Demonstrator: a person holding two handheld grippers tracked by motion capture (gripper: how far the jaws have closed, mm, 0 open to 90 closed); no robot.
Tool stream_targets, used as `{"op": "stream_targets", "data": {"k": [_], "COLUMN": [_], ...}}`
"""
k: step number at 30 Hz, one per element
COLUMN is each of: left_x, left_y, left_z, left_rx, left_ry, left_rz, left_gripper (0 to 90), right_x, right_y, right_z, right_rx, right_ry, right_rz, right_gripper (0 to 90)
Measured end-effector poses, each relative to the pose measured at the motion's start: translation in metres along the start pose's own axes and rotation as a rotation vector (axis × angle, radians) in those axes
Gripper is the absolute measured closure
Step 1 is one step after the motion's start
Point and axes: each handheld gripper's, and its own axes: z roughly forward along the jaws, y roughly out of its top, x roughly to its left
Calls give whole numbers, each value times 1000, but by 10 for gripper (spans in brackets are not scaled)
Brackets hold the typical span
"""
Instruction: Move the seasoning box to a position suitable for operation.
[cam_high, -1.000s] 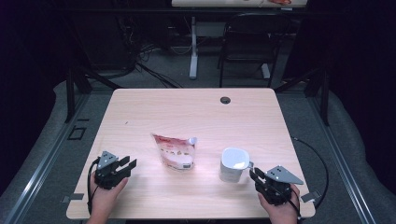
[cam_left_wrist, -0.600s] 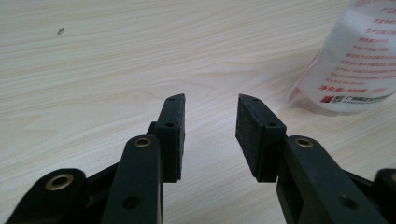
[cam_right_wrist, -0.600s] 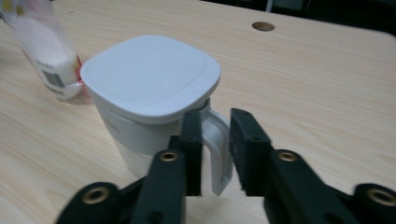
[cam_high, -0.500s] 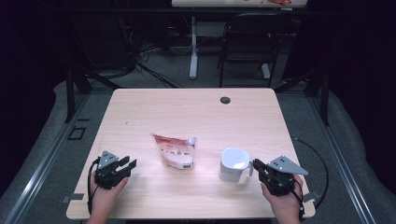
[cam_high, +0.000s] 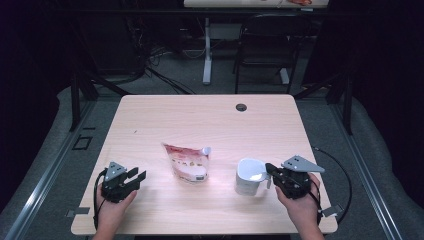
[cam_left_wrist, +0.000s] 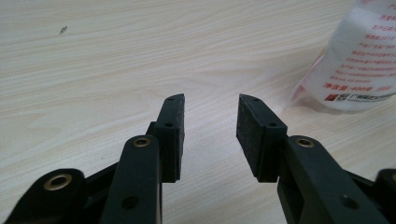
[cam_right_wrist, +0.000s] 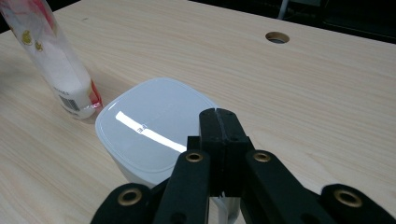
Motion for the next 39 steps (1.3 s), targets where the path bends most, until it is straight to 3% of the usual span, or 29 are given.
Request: {"op": "stream_targets", "data": {"k": [7,12,31,39], "left_x": [2,2,3,3], "left_y": [-1,0,0,-1], "left_z": [0,-1,-1,-1], "left_rx": [0,1,-3,-1], "left_ry": [3,1,-6,-5], "left_rz": [-9,-8,-10,-10], "left_gripper": [606,603,591,591], "right_x": [1,-1,-9,-11], "right_y": [-1,-4,-12,-14], "right_z": [4,5,4,4], "right_rx": [20,27,-19,-24], "right_ry": [2,11,68,83], "right_rz": [-6,16,113,131], "right_gripper": [900,900,900,900]}}
